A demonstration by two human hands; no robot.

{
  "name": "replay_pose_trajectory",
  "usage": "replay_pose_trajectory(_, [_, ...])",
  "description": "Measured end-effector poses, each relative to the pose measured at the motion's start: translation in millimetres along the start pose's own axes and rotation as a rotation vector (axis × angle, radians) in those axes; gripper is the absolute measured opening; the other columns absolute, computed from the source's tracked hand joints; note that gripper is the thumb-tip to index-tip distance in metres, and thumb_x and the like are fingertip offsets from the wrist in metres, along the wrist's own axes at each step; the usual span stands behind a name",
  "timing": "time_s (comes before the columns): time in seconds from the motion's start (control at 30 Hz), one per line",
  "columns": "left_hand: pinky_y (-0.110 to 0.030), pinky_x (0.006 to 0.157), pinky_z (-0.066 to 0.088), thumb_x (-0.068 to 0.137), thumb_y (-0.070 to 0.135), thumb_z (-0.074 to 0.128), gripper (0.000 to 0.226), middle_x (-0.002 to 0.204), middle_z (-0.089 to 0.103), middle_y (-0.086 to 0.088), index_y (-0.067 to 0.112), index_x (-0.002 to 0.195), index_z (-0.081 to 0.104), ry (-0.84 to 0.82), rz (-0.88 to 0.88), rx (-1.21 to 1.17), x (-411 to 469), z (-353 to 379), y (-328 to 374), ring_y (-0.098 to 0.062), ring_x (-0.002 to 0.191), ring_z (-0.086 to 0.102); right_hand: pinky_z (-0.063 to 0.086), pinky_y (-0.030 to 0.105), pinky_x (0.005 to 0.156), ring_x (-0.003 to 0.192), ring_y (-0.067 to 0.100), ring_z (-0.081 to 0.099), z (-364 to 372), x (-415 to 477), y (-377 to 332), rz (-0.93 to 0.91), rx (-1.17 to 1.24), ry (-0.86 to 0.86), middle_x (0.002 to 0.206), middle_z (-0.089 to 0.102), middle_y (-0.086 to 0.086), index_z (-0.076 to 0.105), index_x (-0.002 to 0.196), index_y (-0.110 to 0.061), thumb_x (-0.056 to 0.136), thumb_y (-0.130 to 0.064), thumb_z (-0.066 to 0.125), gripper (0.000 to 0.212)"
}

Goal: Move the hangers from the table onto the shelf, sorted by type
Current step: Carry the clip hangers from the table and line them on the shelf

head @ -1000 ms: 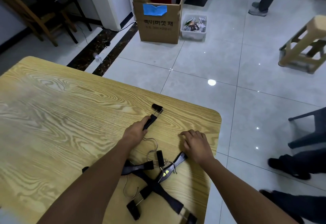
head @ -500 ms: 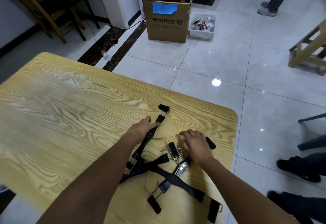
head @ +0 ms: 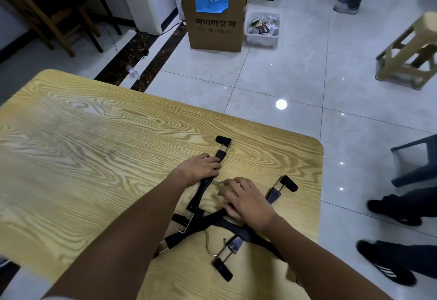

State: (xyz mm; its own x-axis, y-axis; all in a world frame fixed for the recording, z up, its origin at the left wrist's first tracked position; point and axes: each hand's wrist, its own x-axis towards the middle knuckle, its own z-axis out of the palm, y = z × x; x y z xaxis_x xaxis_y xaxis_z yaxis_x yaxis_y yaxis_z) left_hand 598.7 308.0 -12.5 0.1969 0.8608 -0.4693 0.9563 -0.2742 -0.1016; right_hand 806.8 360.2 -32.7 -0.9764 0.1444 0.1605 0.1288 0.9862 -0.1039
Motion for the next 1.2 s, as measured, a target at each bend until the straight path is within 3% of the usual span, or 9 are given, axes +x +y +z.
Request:
replay_pose_trajectory(0.17, [-0.033,0.117,0.010,0.093,0.001,0.044,0.047,0.153,0.026,0.004,0.020,0.136,0.042,-0.013,-0.011,0.021,-7.8,5.4,-6.5,-0.014,0.147,0.008,0.043,0.027,0.078,0.086,0.014,0.056,13.3,2.2,-21.3,-0.245,-0.054,-0.103,0.095,0.062,-0.006,0.061,0.100,-0.024,0.083,-0.059,0.051,0.039])
replay_pose_trajectory(0.3, [-0.032,0.116,0.012,0.092,-0.003,0.045,0.046,0.150,0.033,0.004,0.017,0.133,0.045,-0.003,-0.003,0.033,-13.7,9.2,-8.8,-0.014,0.147,0.010,0.046,0.024,0.074,0.085,0.010,0.058,25.6,5.0,-29.9,-0.293,-0.047,-0.198,0.093,0.064,-0.010,0.065,0.100,-0.028,0.074,-0.066,0.060,0.046])
replay_pose_trajectory(0.5, [-0.028,0.116,0.011,0.094,0.003,0.043,0.041,0.149,0.038,0.005,0.017,0.133,0.047,-0.024,-0.023,-0.018,-23.4,18.8,-7.0,-0.011,0.146,0.014,0.049,0.020,0.068,0.075,0.011,0.061,24.1,10.6,-39.3,-0.291,-0.008,-0.146,0.083,0.065,-0.008,0.068,0.087,-0.027,0.064,-0.050,0.079,0.035])
replay_pose_trajectory(0.6, [-0.029,0.114,0.014,0.095,0.006,0.043,0.039,0.147,0.040,0.004,0.019,0.132,0.048,-0.035,-0.030,-0.036,-30.4,19.9,-7.3,-0.012,0.146,0.016,0.048,0.025,0.072,0.076,0.013,0.057,22.4,6.0,-43.1,-0.290,-0.045,-0.064,0.087,0.061,-0.006,0.063,0.093,-0.022,0.079,-0.038,0.070,0.023])
replay_pose_trajectory(0.7, [-0.031,0.113,0.015,0.095,0.007,0.044,0.041,0.146,0.041,0.002,0.021,0.133,0.048,-0.051,-0.026,-0.025,-35.7,19.0,-8.3,-0.014,0.146,0.016,0.045,0.026,0.078,0.080,0.015,0.054,21.7,2.0,-45.8,-0.291,-0.070,-0.026,0.092,0.058,-0.005,0.052,0.100,-0.019,0.089,-0.022,0.046,0.013])
replay_pose_trajectory(0.87, [-0.031,0.112,0.016,0.095,0.007,0.044,0.041,0.145,0.040,0.003,0.022,0.132,0.049,-0.024,-0.048,-0.028,-37.9,12.9,-11.4,-0.014,0.146,0.016,0.044,0.026,0.081,0.081,0.015,0.053,22.6,-1.6,-47.1,-0.309,-0.078,0.022,0.093,0.057,-0.006,0.051,0.102,-0.019,0.087,-0.016,0.050,0.015])
replay_pose_trajectory(1.0, [-0.032,0.114,0.013,0.094,0.006,0.045,0.041,0.146,0.039,0.002,0.023,0.132,0.049,-0.021,-0.096,-0.041,-42.2,7.6,-14.6,-0.014,0.146,0.016,0.037,0.025,0.079,0.082,0.013,0.053,18.5,-2.7,-38.4,-0.299,-0.037,-0.037,0.094,0.059,-0.006,0.047,0.103,-0.020,0.092,-0.037,0.036,0.023])
replay_pose_trajectory(1.1, [-0.032,0.112,0.015,0.094,0.008,0.046,0.038,0.141,0.044,0.001,0.023,0.128,0.052,0.009,-0.134,-0.049,-45.5,5.9,-14.3,-0.014,0.146,0.018,0.035,0.024,0.079,0.081,0.012,0.054,16.0,-3.4,-26.7,-0.282,0.004,-0.048,0.093,0.059,-0.007,0.051,0.099,-0.021,0.083,-0.053,0.051,0.036])
replay_pose_trajectory(1.2, [-0.033,0.111,0.016,0.095,0.010,0.046,0.037,0.138,0.047,0.000,0.023,0.128,0.053,0.009,-0.161,-0.026,-48.3,5.5,-10.7,-0.016,0.144,0.021,0.050,0.022,0.077,0.080,0.012,0.058,18.6,-4.7,-20.3,-0.253,0.056,-0.052,0.090,0.060,-0.006,0.062,0.097,-0.021,0.076,-0.049,0.067,0.035])
